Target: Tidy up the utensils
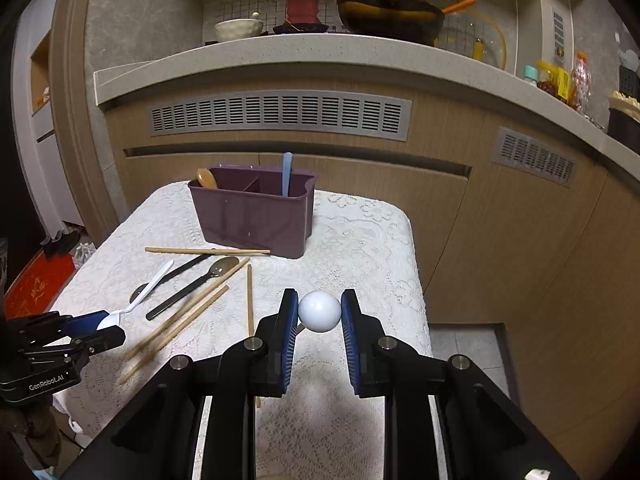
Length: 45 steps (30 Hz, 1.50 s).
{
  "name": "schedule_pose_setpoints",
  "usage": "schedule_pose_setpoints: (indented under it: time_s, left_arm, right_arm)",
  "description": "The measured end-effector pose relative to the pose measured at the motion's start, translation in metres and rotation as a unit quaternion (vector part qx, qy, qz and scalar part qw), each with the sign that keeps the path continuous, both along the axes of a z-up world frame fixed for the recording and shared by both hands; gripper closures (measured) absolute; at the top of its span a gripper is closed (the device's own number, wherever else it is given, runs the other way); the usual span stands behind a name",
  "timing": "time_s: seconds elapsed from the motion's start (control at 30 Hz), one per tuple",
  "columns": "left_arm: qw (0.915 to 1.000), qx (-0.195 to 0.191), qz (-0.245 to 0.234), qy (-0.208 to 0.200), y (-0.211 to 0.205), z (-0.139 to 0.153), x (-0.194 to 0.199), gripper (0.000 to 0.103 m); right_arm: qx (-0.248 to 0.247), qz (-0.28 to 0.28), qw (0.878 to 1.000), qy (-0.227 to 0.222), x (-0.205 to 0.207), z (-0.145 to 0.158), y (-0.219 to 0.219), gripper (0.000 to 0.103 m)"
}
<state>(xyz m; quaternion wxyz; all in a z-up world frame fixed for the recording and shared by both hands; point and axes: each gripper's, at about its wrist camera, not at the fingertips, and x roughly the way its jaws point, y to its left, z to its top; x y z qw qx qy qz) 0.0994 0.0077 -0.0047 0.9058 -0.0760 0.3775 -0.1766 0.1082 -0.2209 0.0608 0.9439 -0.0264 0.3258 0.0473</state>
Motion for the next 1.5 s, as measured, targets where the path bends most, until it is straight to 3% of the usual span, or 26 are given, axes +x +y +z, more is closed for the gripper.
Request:
schedule_pose_setpoints:
  time_s: [0.23,0.47,0.83,0.93,1.07,1.17,1.2,1.23,1.5]
  left_arm:
    - [0.9987,0.031,-0.040,-0.004,-0.014,0.005,-0.013,0.067]
    - [0.9926,0.068,-0.060,0.082,-0.026,-0.042,-0.007,0.066]
    - [0.9880,0.071,-0.039,0.132,-0.021,-0.066,-0.001,0.059]
    - [0.9885,0.068,-0.045,0.128,-0.022,-0.066,-0.011,0.049]
    - [0.9904,0.079,-0.032,0.109,-0.027,-0.069,-0.019,0.048]
    - [0.9915,0.081,-0.023,0.099,-0.030,-0.068,-0.021,0.056]
    - [0.9917,0.083,-0.021,0.096,-0.029,-0.066,-0.021,0.067]
    - [0.9920,0.080,-0.021,0.095,-0.029,-0.065,-0.021,0.071]
    - [0.9983,0.053,-0.010,0.024,-0.018,-0.023,-0.030,0.071]
  right_arm:
    - [-0.001,0.010,1.000,0.005,-0.007,-0.001,0.005,0.082]
    - [-0.001,0.023,1.000,0.013,-0.012,-0.006,0.013,0.082]
    - [0.003,0.033,0.999,0.017,-0.014,-0.009,0.015,0.082]
    - [0.002,0.032,0.999,0.021,-0.013,-0.011,0.015,0.082]
    - [0.005,0.031,0.999,0.023,-0.012,-0.013,0.016,0.082]
    - [0.004,0.033,0.999,0.022,-0.016,-0.012,0.018,0.082]
    - [0.004,0.034,0.999,0.021,-0.017,-0.012,0.018,0.082]
    - [0.002,0.034,0.999,0.019,-0.018,-0.011,0.019,0.082]
    - [0.001,0.032,0.999,0.012,-0.024,-0.006,0.018,0.082]
